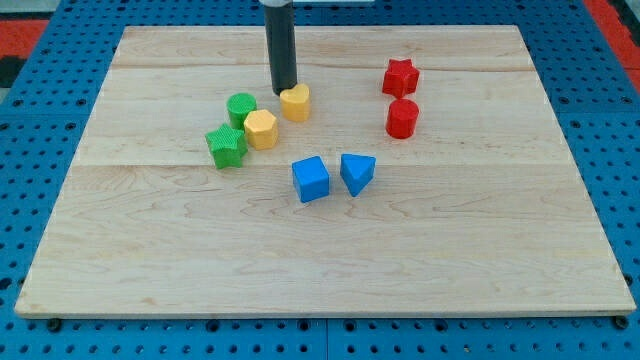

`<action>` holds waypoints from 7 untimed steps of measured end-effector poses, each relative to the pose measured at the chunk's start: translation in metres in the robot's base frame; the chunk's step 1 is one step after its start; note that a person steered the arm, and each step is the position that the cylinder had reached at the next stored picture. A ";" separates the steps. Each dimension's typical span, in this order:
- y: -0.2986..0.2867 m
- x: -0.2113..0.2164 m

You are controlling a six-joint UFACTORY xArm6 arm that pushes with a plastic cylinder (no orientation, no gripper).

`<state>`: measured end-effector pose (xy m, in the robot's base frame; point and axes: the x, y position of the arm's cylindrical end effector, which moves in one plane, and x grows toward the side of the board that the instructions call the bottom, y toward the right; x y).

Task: Move the yellow heart into the green circle

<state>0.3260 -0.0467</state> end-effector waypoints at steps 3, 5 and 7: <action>0.035 0.027; 0.027 -0.004; -0.019 0.019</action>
